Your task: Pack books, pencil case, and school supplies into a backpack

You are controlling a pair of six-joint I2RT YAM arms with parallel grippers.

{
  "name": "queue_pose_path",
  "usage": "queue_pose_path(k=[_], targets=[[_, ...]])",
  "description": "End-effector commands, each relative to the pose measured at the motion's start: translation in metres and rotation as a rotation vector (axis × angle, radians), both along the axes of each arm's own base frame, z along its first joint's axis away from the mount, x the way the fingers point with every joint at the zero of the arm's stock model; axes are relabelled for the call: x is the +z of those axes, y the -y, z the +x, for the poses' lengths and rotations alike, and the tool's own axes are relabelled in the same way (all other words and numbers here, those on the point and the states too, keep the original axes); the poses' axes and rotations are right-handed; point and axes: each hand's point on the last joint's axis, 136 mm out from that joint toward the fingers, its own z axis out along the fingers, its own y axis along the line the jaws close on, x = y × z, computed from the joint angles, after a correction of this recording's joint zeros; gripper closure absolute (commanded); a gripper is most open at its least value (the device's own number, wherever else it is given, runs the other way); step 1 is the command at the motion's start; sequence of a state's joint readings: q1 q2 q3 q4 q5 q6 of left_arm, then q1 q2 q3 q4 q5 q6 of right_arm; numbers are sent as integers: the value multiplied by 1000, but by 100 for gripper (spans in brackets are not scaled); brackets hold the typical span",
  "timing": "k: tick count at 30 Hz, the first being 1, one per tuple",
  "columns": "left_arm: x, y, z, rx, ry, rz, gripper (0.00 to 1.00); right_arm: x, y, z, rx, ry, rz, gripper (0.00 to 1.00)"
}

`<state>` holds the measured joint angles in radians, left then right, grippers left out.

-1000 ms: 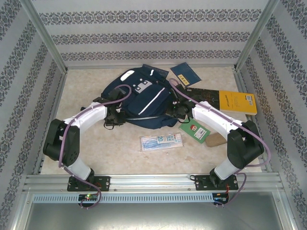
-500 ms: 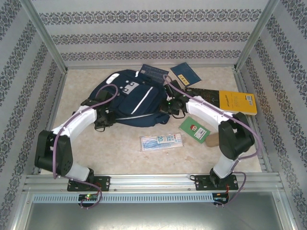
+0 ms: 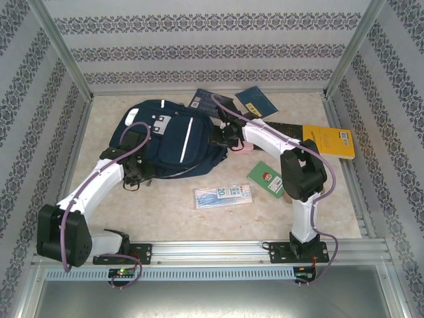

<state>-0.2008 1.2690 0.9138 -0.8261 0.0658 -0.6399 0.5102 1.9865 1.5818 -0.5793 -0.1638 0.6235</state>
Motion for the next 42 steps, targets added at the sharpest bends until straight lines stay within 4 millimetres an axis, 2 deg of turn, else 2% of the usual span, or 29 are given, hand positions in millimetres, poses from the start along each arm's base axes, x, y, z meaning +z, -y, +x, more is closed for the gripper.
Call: queue_pose_path(k=[1,2,5,9,11,12,15,19,23,26,31,34,38,42], targets=[[17,11,2,-12,45,-61,40,34,21,7,-35,91,-22,51],[23,16,6,-27,71,-80,35,38,27,5,-41,104,-29,49],[40,32,19,-65,141,-140,29,53,49,0,-65,147,-52,49],[58,54,32,-118,208,-186,25,59,104,-4,-166,184,-121,51],[65,66,38,-149,232,-198,20,53,143,-6,-248,171,-158,51],[68,71,40,-163,239,-198,13,52,156,-6,-279,168,-170,52],[73,90,46,-206,251,-206,12,46,211,-6,-405,150,-204,52],[74,108,52,-236,251,-217,12,37,271,-1,-527,131,-256,51],[74,124,54,-263,250,-224,12,18,313,6,-596,64,-271,50],[73,129,55,-268,247,-230,12,0,336,13,-631,13,-267,50],[72,131,56,-267,237,-220,12,-32,359,23,-682,-84,-212,50],[70,129,56,-263,231,-207,12,-48,360,27,-683,-124,-188,50],[67,130,57,-265,221,-202,12,-63,353,30,-670,-170,-151,50],[64,131,59,-272,210,-195,12,-72,327,28,-655,-224,-56,52]])
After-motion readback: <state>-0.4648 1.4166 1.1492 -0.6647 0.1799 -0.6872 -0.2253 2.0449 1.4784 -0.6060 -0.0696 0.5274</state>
